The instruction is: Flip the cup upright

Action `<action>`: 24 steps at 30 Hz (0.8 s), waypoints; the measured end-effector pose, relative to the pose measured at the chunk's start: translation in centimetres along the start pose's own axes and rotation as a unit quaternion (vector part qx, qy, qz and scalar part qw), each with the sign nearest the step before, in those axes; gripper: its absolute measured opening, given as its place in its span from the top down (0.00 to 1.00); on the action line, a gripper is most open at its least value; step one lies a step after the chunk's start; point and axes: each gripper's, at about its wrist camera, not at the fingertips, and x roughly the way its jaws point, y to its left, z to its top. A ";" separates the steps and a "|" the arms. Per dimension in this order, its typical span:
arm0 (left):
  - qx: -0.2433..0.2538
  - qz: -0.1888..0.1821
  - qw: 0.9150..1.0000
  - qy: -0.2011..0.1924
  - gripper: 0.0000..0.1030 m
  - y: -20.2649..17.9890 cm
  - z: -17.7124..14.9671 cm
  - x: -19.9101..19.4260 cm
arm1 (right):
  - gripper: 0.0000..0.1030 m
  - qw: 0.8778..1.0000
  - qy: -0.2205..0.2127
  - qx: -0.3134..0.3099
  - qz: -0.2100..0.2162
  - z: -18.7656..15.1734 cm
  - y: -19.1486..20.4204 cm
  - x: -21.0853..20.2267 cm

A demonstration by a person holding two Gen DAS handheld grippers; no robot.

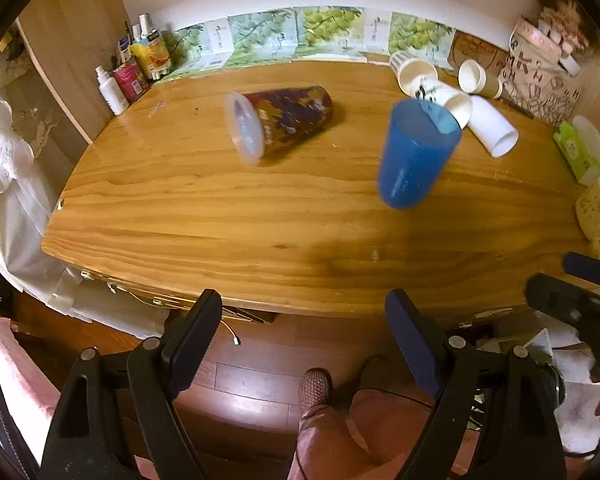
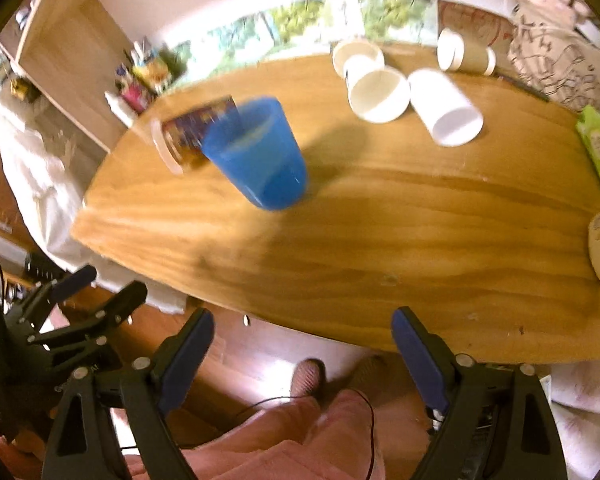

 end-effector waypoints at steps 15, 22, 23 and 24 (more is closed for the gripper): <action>0.008 -0.081 0.997 -0.013 0.14 4.8 1.2 -5.5 | 0.00 0.993 -0.080 0.079 -0.037 -2.5 7.6 -7.4; 0.007 -0.095 0.994 -0.057 0.01 4.4 1.0 -8.6 | 0.00 0.989 -0.117 0.070 -0.056 -3.7 9.6 -10.1; 0.009 -0.094 0.993 -0.068 0.01 4.2 1.1 -9.2 | 0.00 0.988 -0.124 0.064 -0.061 -3.8 9.8 -10.5; 0.009 -0.093 0.992 -0.080 0.01 4.0 1.2 -9.9 | 0.00 0.988 -0.131 0.059 -0.065 -3.8 9.9 -10.8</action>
